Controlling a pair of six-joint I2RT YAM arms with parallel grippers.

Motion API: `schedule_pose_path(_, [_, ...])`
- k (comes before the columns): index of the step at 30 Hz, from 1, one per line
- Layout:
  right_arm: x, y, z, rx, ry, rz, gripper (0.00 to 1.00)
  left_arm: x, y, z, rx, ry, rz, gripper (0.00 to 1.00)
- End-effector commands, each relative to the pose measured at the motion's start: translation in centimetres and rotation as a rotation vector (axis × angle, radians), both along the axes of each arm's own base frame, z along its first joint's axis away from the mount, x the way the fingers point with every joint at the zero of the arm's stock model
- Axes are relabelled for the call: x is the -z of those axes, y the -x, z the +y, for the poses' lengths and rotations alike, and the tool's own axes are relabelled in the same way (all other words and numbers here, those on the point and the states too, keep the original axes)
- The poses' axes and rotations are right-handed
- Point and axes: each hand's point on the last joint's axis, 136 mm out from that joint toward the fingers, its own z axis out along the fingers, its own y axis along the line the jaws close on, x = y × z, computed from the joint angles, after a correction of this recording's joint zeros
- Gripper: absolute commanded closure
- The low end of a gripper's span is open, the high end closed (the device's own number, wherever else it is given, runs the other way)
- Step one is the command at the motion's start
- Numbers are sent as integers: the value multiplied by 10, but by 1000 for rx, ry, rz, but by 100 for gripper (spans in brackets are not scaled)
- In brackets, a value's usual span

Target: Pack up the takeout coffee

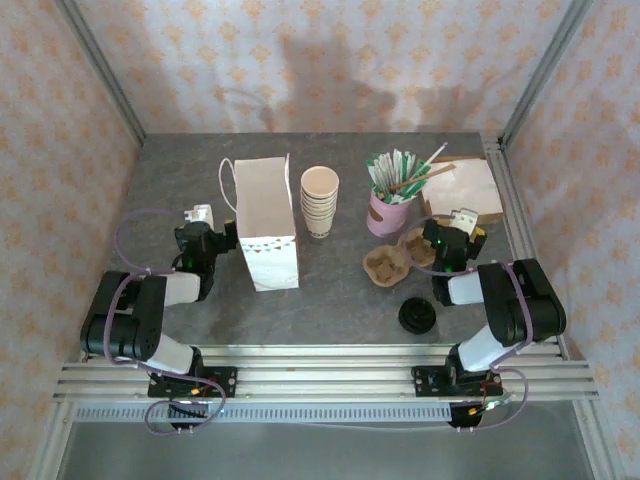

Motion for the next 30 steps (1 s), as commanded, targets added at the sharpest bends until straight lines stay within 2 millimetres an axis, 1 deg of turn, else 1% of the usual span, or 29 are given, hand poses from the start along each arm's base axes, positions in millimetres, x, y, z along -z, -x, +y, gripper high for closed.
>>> schedule_pose_path(1, [-4, -3, -1, 5, -17, -12, 1, -10, -8, 0, -9, -16, -35, 0])
schedule_pose_path(24, [-5, -2, -1, 7, -17, -17, 1, -10, -8, 1, -10, -16, -34, 0])
schedule_pose_path(26, [-15, 2, 2, -17, -19, -47, 1, -10, -9, 0, -10, -15, -35, 0])
schedule_pose_path(27, [-23, 8, 1, -10, -17, -69, 1, -12, -8, 1, -14, -14, -43, 0])
schedule_pose_path(28, [-33, 15, -1, 3, -24, -86, 1, -16, -5, 8, -58, -14, -42, 0])
schedule_pose_path(30, [-48, 27, -6, 29, -46, -71, 1, -35, 5, 20, -131, -22, -47, 0])
